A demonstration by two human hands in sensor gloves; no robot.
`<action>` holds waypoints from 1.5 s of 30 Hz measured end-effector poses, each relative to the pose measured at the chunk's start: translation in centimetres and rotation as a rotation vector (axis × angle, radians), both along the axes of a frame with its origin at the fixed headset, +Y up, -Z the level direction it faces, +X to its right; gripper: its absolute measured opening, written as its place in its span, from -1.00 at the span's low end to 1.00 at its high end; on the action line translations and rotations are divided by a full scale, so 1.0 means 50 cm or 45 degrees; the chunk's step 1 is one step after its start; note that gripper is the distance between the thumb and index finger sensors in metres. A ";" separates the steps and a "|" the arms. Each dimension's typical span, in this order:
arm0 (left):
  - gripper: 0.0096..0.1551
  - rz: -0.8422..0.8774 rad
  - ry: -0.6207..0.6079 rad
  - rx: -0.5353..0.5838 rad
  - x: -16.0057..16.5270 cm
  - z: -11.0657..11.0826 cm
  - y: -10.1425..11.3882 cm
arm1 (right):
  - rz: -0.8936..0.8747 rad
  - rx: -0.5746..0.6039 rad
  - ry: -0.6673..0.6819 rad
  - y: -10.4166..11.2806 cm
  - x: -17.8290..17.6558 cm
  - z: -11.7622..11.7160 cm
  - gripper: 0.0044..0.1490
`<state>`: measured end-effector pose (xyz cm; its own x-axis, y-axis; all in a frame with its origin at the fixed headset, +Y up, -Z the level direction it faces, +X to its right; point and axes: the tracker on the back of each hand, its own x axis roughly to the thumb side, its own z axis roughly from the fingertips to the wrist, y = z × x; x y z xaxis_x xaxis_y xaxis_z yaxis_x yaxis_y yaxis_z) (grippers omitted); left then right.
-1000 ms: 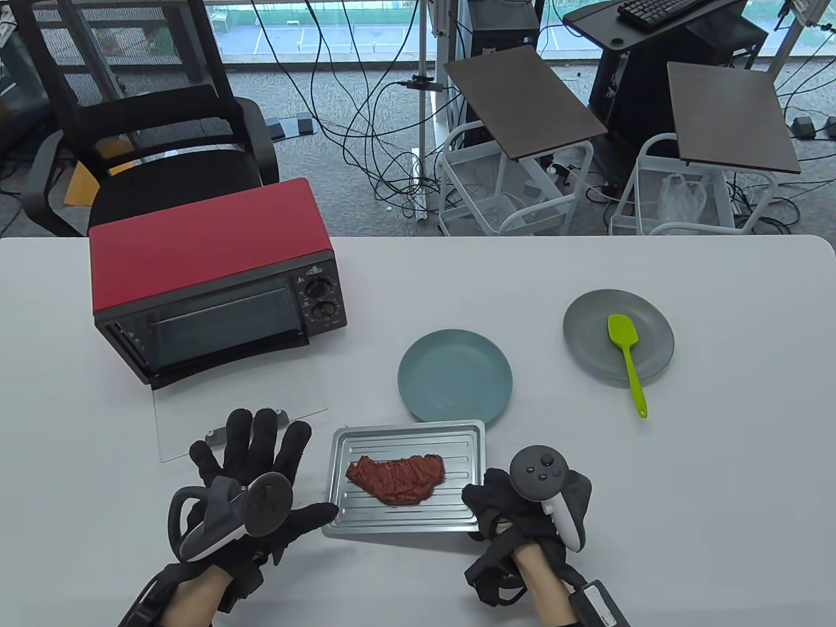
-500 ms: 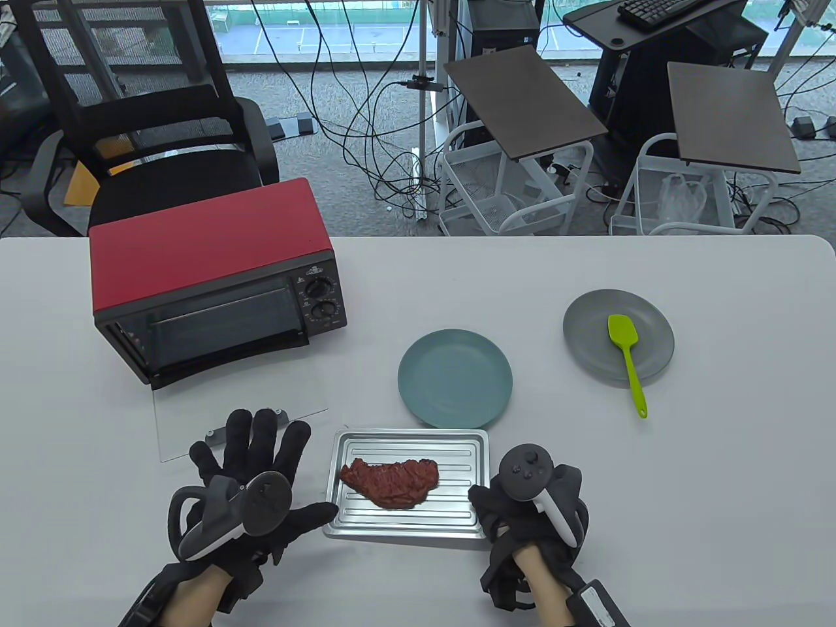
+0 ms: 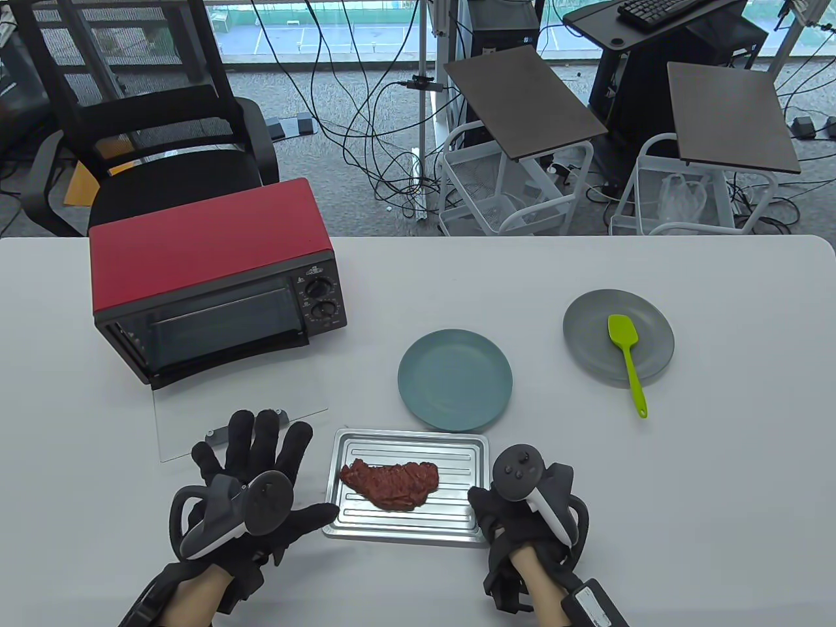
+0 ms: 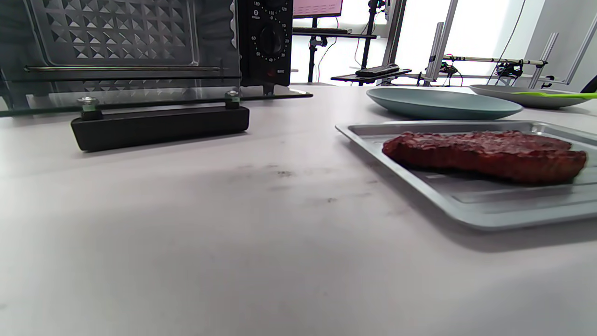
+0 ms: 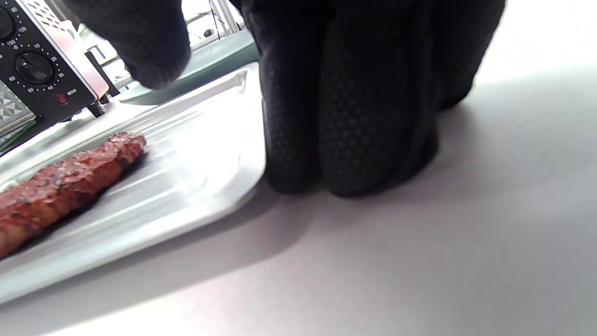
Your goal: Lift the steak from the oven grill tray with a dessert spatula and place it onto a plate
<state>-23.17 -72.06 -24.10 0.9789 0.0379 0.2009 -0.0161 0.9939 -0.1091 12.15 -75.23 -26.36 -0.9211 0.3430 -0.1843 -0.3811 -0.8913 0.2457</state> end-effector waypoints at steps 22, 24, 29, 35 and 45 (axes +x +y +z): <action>0.39 0.038 0.011 -0.026 -0.011 -0.006 0.003 | 0.229 0.161 -0.071 0.081 0.025 -0.023 0.14; 0.39 0.042 0.011 -0.028 -0.012 -0.006 0.004 | 0.170 0.219 -0.143 0.114 0.054 -0.035 0.16; 0.39 0.049 0.009 -0.024 -0.014 -0.007 0.006 | 0.158 0.278 -0.275 0.195 0.134 -0.066 0.19; 0.39 0.049 0.001 -0.045 -0.012 -0.008 0.006 | 0.224 0.321 -0.427 0.261 0.229 -0.114 0.19; 0.38 0.050 -0.015 -0.072 -0.009 -0.011 0.005 | 0.383 0.132 -0.603 0.202 0.326 -0.203 0.13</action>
